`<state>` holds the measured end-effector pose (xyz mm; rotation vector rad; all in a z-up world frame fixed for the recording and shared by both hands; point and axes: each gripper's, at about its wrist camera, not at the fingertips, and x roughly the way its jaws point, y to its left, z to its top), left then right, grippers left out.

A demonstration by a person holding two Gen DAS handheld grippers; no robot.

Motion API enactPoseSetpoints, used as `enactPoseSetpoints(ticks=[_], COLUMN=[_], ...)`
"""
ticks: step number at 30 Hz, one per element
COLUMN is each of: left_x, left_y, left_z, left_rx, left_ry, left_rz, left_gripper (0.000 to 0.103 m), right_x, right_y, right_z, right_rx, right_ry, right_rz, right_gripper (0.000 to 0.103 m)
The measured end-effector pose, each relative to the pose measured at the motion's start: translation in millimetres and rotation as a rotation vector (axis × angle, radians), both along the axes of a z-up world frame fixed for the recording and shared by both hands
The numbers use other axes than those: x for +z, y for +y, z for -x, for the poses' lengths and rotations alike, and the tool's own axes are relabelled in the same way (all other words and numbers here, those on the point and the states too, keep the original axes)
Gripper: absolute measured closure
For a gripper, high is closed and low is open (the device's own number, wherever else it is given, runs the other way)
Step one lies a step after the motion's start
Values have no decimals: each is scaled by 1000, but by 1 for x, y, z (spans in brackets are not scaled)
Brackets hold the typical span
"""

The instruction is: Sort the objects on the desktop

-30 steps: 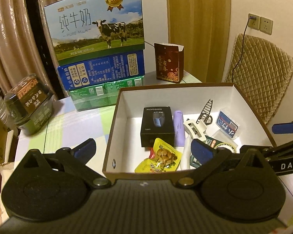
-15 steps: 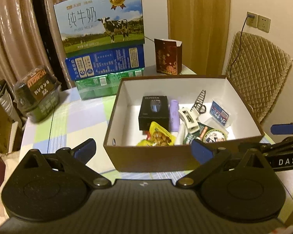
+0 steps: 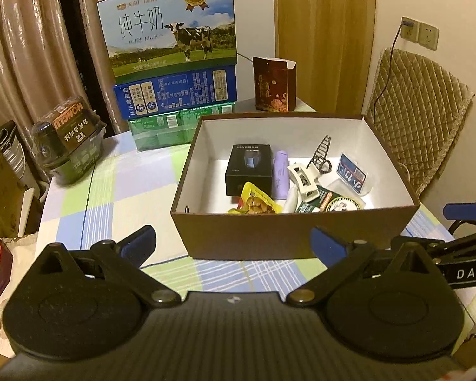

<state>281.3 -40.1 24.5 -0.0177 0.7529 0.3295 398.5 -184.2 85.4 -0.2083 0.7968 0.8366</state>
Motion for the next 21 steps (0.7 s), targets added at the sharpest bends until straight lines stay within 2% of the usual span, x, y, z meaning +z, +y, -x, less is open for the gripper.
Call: enactPoseSetpoints(ticks=[21], left_x=[-13], left_y=[-18], left_z=[21], left_rx=[-17], left_ry=[47], left_rz=[6], left_gripper=[1], right_x=[-6], right_y=[-8], right_z=[19], right_rx=[20], right_ry=[-3], right_rz=[31], right_gripper=[2])
